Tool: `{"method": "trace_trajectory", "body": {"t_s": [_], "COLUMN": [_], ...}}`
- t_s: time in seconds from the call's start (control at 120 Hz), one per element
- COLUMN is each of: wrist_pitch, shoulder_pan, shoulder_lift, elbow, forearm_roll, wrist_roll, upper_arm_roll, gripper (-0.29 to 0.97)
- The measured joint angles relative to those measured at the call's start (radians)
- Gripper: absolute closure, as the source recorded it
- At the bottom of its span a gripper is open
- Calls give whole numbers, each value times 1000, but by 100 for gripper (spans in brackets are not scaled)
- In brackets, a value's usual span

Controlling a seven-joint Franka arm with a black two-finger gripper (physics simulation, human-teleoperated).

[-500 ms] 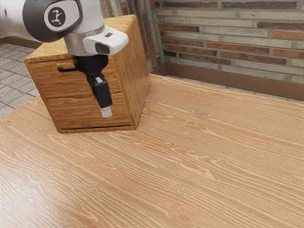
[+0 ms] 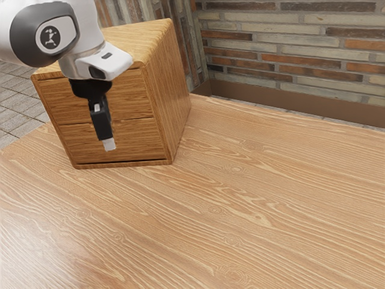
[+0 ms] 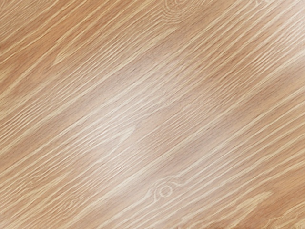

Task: Pull the drawer handle with one arm to open the drawer

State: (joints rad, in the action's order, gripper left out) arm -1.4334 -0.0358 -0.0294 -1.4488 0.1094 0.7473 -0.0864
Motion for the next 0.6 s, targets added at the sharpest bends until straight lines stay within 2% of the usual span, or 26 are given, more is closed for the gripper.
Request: {"method": "trace_trajectory", "body": {"t_s": [0.067,0.117,0.208,0.367,0.442,0.6], "wrist_pitch": [-52,-91,-156,-258,-300,-378], "shoulder_pan": [27,5,-53,-52,-61,-92], "shoulder_lift": [-43,-62,-73,-67,-55,-22], "elbow": [-80,-112,-129,-133,-133,-122], "forearm_roll": [2,5,43,80,81,76], "wrist_roll": [40,71,123,214,256,346], "upper_arm_roll": [-44,-64,-75,-81,-101,-125], "gripper": [0,0,0,1,8,33]}}
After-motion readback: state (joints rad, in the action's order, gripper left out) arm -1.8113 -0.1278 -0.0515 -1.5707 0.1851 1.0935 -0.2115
